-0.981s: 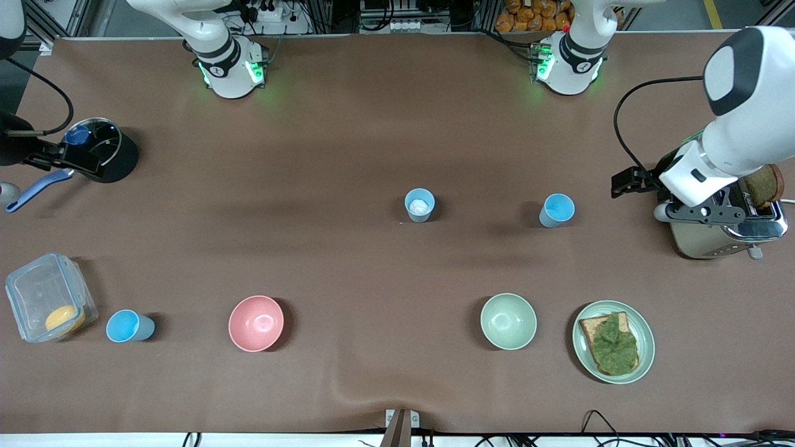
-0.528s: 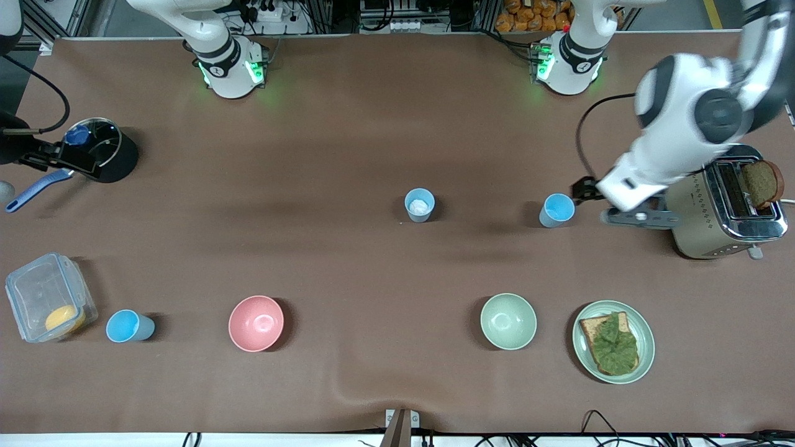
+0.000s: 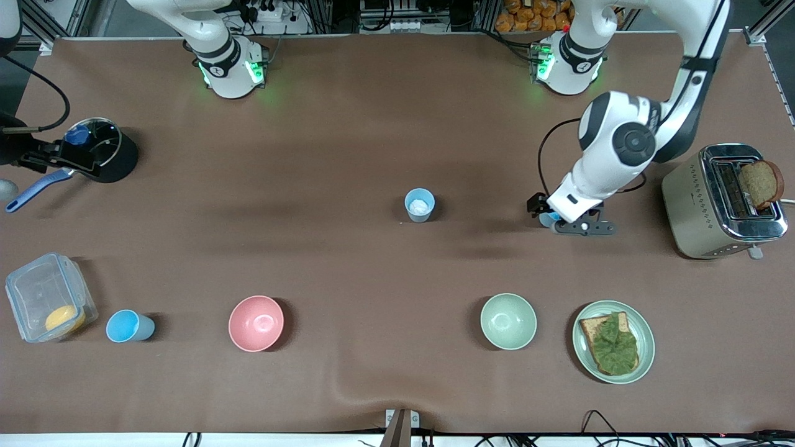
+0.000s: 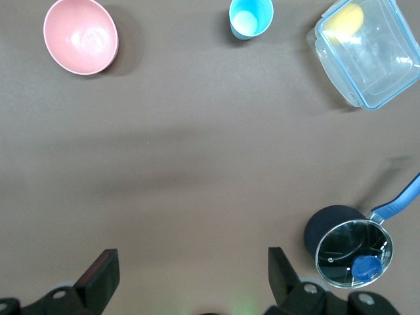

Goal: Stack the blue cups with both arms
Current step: 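Grasp the light-blue cup near the toaster with the left gripper, then carry the cup with the left gripper over the placed cup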

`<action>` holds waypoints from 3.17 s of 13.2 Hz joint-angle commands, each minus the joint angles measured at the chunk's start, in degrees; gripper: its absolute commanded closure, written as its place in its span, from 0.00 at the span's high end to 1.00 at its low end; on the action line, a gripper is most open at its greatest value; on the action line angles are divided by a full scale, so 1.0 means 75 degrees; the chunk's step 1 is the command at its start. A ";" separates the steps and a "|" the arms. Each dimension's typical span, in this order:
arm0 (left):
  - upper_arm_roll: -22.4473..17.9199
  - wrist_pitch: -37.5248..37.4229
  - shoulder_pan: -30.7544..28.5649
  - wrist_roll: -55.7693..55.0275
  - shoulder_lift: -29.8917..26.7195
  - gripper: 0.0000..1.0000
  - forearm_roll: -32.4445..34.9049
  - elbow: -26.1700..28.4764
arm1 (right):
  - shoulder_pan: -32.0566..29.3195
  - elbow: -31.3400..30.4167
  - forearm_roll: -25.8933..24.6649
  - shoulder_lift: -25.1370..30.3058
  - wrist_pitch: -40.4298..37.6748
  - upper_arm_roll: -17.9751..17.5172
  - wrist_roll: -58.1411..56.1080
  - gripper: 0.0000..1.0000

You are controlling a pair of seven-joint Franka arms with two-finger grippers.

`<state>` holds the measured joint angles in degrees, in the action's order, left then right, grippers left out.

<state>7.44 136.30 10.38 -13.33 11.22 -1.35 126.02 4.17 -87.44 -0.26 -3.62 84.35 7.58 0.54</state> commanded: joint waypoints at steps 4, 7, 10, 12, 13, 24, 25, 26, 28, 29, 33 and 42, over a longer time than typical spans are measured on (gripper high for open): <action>-0.0019 0.0904 0.0070 -0.0085 0.0226 1.00 -0.0148 0.0705 | -0.0134 -0.0177 -0.0036 0.0189 0.0073 -0.0166 -0.0084 1.00; -0.0019 0.0904 0.0000 -0.0074 0.0144 1.00 -0.0148 0.0892 | -0.0110 -0.0165 -0.0048 0.0189 0.0050 -0.0166 -0.0061 1.00; -0.0031 0.0904 -0.0071 0.0067 0.0121 0.58 -0.0066 0.1057 | -0.0122 -0.0165 -0.0036 0.0189 0.0026 -0.0166 -0.0061 1.00; -0.0031 0.0893 -0.0130 0.0195 0.0121 0.06 -0.0054 0.1057 | -0.0122 -0.0177 -0.0036 0.0189 0.0015 -0.0166 -0.0061 1.00; -0.0042 0.0893 -0.0118 0.0254 0.0097 0.00 -0.0054 0.1057 | -0.0134 -0.0177 -0.0036 0.0189 0.0003 -0.0166 -0.0061 1.00; 0.0027 -0.0042 -0.0048 0.0196 -0.1003 0.00 -0.0042 0.0462 | -0.0181 -0.0177 -0.0048 0.0178 -0.0021 -0.0166 -0.0072 1.00; 0.0318 -0.0405 0.0068 0.0184 -0.1016 0.00 -0.0054 -0.0063 | -0.0181 -0.0177 -0.0048 0.0178 -0.0032 -0.0155 -0.0072 1.00; 0.0576 -0.0663 0.0162 0.0126 -0.1005 0.00 -0.0042 -0.0544 | -0.0181 -0.0177 -0.0048 0.0178 -0.0032 -0.0155 -0.0072 1.00; 0.0672 -0.0701 0.0688 0.0079 -0.0969 0.00 -0.0112 -0.0981 | -0.0181 -0.0188 -0.0048 0.0178 -0.0032 -0.0155 -0.0072 1.00; 0.0719 -0.0713 0.1004 -0.0049 -0.0923 0.00 -0.0159 -0.1179 | -0.0181 -0.0177 -0.0048 0.0178 -0.0032 -0.0155 -0.0072 1.00; 0.0871 -0.0713 0.2481 -0.1969 -0.0221 0.00 -0.0124 -0.1883 | -0.0181 -0.0177 -0.0048 0.0178 -0.0032 -0.0155 -0.0072 1.00; 0.0848 -0.0701 0.3808 -0.3414 0.1269 0.00 0.0649 -0.2963 | -0.0192 -0.0188 -0.0048 0.0178 -0.0032 -0.0155 -0.0072 1.00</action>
<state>14.18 131.91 38.97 -37.71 19.50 1.66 105.95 4.00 -87.68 -0.26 -3.62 84.14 7.38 0.34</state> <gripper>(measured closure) 0.978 0.000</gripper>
